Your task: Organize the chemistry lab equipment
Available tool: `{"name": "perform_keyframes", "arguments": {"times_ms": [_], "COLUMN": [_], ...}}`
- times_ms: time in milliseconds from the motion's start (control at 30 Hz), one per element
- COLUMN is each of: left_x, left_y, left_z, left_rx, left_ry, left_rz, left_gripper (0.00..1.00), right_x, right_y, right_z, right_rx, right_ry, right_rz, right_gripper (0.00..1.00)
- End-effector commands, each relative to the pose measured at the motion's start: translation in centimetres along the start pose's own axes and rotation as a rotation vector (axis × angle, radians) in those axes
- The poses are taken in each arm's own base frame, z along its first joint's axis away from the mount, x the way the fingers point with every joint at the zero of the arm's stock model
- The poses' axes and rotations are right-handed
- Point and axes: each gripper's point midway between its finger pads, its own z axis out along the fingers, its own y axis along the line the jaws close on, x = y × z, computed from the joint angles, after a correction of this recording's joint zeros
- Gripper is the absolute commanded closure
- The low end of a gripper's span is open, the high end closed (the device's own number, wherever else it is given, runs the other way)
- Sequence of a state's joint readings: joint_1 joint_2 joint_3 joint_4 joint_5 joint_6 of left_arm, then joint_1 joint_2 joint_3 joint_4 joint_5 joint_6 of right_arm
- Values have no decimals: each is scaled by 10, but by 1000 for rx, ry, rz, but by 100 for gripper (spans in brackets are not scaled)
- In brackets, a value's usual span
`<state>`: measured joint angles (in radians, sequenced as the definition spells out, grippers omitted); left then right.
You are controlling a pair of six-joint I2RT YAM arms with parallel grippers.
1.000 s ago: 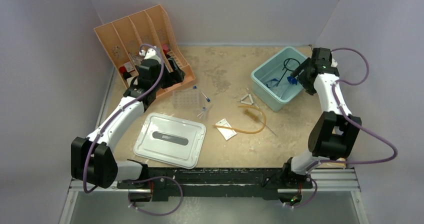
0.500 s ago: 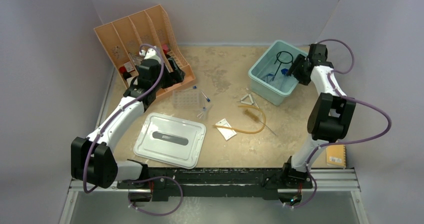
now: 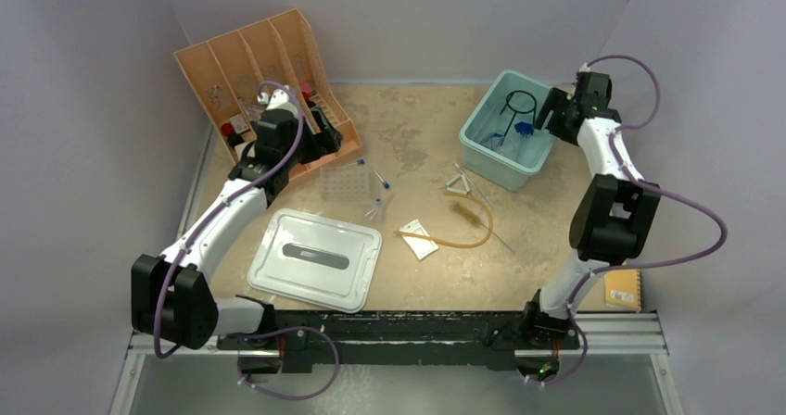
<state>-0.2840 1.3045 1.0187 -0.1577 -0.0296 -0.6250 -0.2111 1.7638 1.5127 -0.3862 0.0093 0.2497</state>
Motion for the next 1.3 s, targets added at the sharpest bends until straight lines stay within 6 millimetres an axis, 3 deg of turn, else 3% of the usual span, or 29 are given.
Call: {"name": "perform_keyframes", "arguments": {"times_ms": [0,167,300,433,500,600,767,867,1000,1133,1267], "left_x": [-28,-24,-18,-12,-10,-7,-4,-3,-4,-4,-4], "left_y": [-19,-20,-22,-23,-22,-23,-20,-17,-14,-14,-16], "left_z": [-16,-17,-18,-20,-20,-23,-28,-31,-33,-31,-27], "left_rx": [58,74,97,113,115,120,111,102,90,87,94], "left_ry": [-88,-78,-65,-52,-49,-48,-41,-43,-54,-53,-45], "left_rz": [-14,-22,-37,-47,-51,-56,-57,-55,-57,-54,-43], "left_gripper": [13,13,13,13,13,13,13,13,13,13,13], "right_x": [-29,12,56,99,119,141,185,211,233,253,272], "right_y": [4,35,78,114,122,122,128,121,107,92,75], "right_z": [-73,-115,-143,-158,-153,-135,-109,-94,-82,-78,-79], "right_rx": [9,-76,-231,-355,-352,-271,-273,-255,-216,-210,-213], "right_ry": [-144,-113,-98,-76,-58,-32,96,206,310,405,506], "right_rz": [-8,-66,-160,-294,-367,-465,-631,-698,-748,-838,-939], "right_gripper": [21,25,36,51,57,58,45,43,46,56,59]}}
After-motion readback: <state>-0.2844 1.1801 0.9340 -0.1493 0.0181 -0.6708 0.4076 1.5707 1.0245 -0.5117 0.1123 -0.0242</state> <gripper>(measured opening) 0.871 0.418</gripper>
